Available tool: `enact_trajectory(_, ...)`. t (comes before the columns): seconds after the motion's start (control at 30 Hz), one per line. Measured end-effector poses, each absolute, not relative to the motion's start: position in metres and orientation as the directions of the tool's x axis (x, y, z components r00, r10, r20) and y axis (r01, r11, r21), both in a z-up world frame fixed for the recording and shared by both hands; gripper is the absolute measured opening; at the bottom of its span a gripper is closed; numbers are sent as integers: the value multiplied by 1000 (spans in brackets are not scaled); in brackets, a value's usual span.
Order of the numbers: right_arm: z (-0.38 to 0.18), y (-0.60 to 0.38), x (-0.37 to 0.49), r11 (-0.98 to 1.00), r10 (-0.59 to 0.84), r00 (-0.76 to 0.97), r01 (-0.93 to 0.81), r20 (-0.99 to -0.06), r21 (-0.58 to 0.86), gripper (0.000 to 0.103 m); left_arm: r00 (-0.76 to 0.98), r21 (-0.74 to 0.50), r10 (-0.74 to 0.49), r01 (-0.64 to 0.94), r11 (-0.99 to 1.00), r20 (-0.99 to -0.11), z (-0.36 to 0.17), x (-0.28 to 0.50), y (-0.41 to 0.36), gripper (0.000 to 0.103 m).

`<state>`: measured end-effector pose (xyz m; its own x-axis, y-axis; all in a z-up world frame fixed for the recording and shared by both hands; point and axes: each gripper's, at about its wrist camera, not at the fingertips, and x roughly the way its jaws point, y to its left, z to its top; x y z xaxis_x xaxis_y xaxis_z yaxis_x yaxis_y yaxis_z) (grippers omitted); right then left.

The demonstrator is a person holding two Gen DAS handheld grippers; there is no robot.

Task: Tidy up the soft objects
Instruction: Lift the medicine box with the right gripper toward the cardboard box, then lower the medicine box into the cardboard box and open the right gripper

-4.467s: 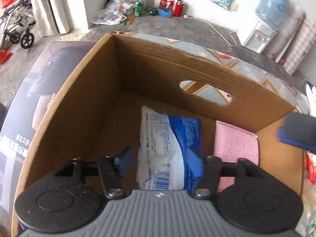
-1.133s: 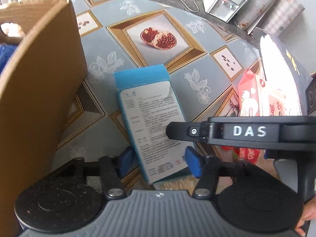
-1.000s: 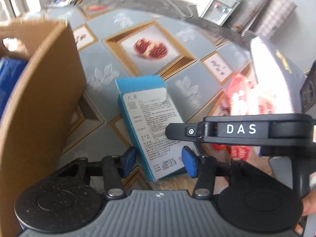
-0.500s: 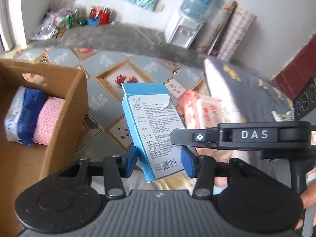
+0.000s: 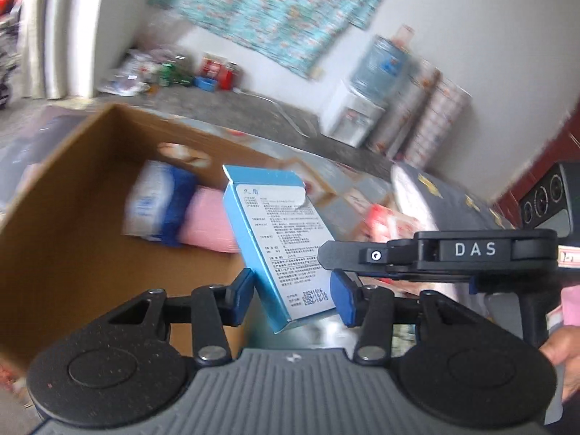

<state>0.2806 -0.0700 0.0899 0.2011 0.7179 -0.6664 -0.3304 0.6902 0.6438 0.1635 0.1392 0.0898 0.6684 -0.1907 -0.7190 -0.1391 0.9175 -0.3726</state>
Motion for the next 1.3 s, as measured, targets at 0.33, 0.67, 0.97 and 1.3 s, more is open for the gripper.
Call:
enact_trajectory(0.33, 46, 63, 312, 673, 729, 117, -302, -675, 675, 32, 641, -308, -49, -298, 904, -766, 68, 165, 258, 44)
enact_trajectory(0.67, -25, 107, 397, 738, 675, 177, -184, -716, 650, 31, 608, -216, 46, -350, 912, -793, 14, 258, 319, 43)
enact_trajectory(0.97, -47, 104, 391, 736, 674, 97, -175, -732, 655, 31, 607, -141, 144, -397, 907, -781, 17, 240, 326, 48)
enact_trajectory(1.3, 51, 43, 333, 687, 720, 189, -330, -668, 647, 41, 694, -214, 102, -355, 910, -713, 73, 159, 307, 65)
